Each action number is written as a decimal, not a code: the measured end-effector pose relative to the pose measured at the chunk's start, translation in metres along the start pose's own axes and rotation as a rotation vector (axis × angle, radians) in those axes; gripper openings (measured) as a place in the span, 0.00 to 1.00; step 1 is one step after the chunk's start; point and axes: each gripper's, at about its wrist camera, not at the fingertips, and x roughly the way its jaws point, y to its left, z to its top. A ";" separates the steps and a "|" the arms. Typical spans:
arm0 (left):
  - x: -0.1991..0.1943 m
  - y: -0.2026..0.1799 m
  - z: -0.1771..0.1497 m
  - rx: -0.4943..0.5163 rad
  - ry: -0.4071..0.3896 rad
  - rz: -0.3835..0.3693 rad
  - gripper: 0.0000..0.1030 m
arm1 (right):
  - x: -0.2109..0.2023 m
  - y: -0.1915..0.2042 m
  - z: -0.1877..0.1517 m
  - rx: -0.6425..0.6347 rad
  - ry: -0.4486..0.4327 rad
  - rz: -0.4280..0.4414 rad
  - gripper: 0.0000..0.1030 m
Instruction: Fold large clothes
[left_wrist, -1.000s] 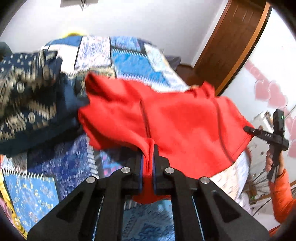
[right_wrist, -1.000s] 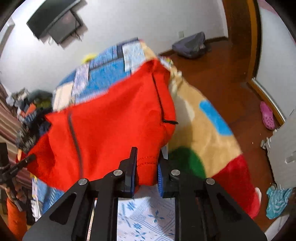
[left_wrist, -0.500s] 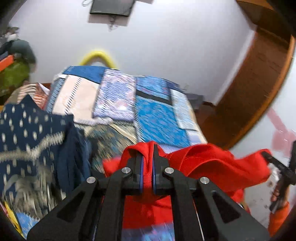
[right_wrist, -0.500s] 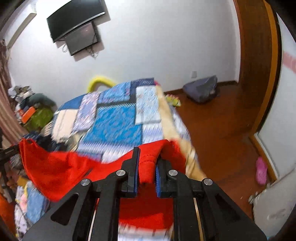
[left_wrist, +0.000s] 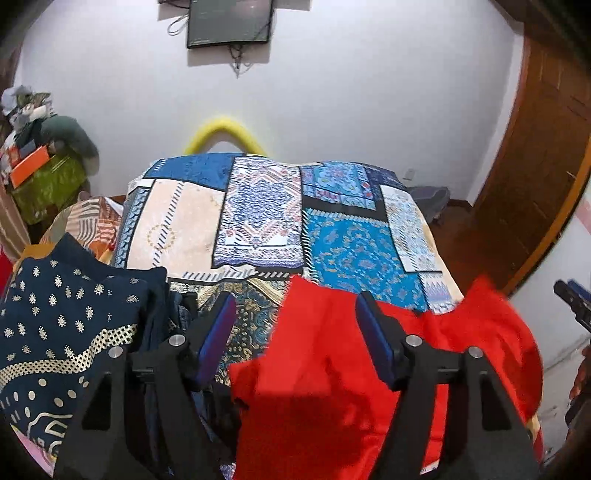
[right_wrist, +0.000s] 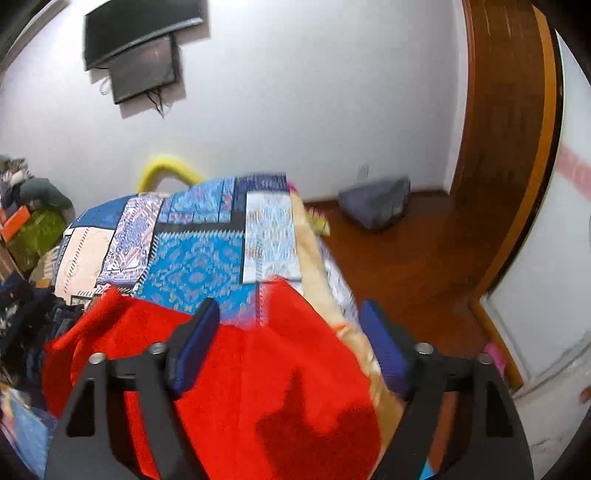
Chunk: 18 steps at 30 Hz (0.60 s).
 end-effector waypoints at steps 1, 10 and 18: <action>-0.001 -0.002 -0.002 0.010 0.004 -0.003 0.64 | -0.004 0.005 -0.001 -0.022 0.010 0.023 0.75; 0.035 -0.023 -0.071 0.109 0.211 -0.077 0.67 | 0.019 0.035 -0.047 -0.114 0.210 0.162 0.75; 0.067 -0.006 -0.147 0.102 0.358 -0.072 0.67 | 0.044 0.024 -0.125 -0.212 0.399 0.077 0.75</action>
